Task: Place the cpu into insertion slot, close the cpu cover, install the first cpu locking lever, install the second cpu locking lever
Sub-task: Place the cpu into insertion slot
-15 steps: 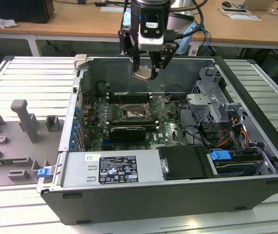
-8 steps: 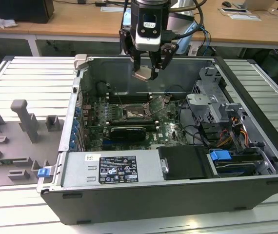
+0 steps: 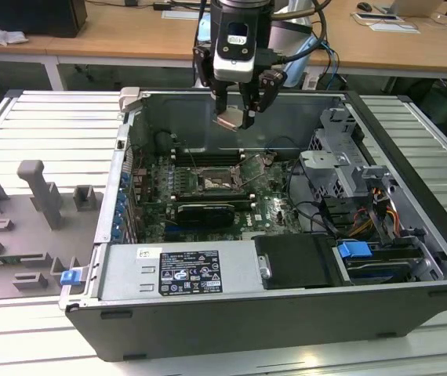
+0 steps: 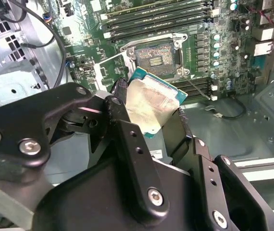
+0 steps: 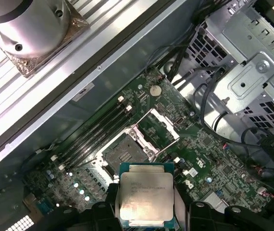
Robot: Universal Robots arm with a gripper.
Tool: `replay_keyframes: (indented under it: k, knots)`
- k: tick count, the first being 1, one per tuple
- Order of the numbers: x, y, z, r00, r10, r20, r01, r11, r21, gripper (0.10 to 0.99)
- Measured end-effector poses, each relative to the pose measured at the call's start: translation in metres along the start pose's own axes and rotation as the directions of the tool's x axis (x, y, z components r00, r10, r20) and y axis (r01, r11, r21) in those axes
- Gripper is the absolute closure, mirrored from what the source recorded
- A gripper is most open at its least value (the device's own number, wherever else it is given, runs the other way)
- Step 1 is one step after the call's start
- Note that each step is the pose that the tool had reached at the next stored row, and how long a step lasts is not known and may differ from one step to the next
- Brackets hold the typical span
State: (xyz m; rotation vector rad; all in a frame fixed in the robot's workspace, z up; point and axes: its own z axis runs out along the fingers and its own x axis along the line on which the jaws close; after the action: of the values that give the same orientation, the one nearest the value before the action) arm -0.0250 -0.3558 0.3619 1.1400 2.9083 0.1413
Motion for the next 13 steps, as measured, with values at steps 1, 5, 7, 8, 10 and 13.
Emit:
replay_keyframes:
  k: [1, 5, 7, 8, 10, 13]
  knots:
    - [0.0000, 0.0000, 0.0000, 1.0000, 0.007, 0.0006, -0.007, 1.0000, 0.000, 0.549]
    - [0.0000, 0.0000, 0.0001, 0.9993, 0.038, 0.0034, -0.038, 0.9993, -0.001, 0.549]
    - [0.0000, 0.0000, 0.0001, 0.9985, 0.054, 0.0048, -0.054, 0.9986, -0.001, 0.549]
    - [0.0000, 0.0000, 0.0001, 0.9979, 0.065, 0.0058, -0.065, 0.9979, -0.001, 0.549]
    - [0.0000, 0.0000, 0.0002, 0.9967, 0.081, 0.0072, -0.081, 0.9967, -0.002, 0.549]
    - [0.0000, 0.0000, 0.0006, 0.9905, 0.137, 0.0122, -0.137, 0.9906, -0.003, 0.549]
